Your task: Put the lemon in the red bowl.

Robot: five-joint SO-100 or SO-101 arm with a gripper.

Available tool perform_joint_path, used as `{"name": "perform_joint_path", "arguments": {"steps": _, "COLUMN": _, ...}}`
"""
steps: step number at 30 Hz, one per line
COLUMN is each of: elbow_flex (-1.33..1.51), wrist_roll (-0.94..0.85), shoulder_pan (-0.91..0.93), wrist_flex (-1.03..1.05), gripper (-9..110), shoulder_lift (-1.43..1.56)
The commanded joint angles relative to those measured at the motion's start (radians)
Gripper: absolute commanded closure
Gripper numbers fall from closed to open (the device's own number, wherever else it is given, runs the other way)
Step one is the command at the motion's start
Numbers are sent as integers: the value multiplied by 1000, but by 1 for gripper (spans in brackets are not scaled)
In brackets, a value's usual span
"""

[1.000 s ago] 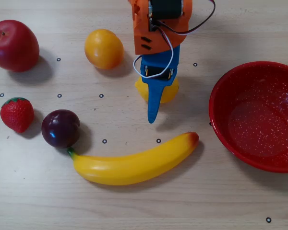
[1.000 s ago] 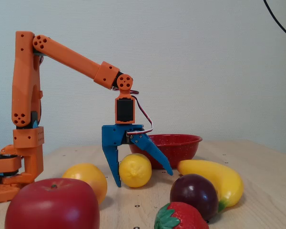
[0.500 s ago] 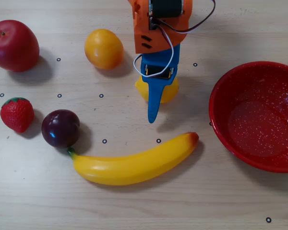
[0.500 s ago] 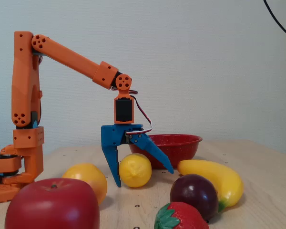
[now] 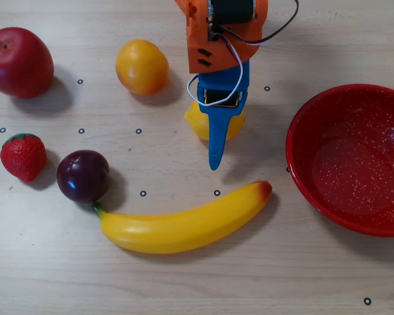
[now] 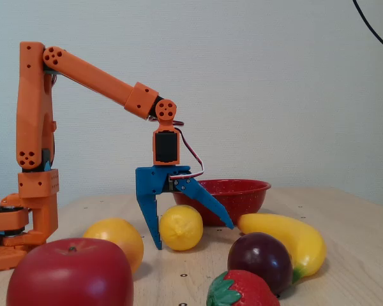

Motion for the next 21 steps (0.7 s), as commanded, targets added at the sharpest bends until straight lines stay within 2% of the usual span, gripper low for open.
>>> {"name": "perform_joint_path", "arguments": {"steps": 1, "elbow_flex": -8, "wrist_roll": 11, "shoulder_pan": 23, "wrist_flex": -11, "gripper": 53, "shoulder_lift": 38}}
{"name": "perform_joint_path", "arguments": {"steps": 21, "elbow_flex": 0, "wrist_roll": -18, "shoulder_pan": 11, "wrist_flex": -9, "gripper": 74, "shoulder_lift": 37}}
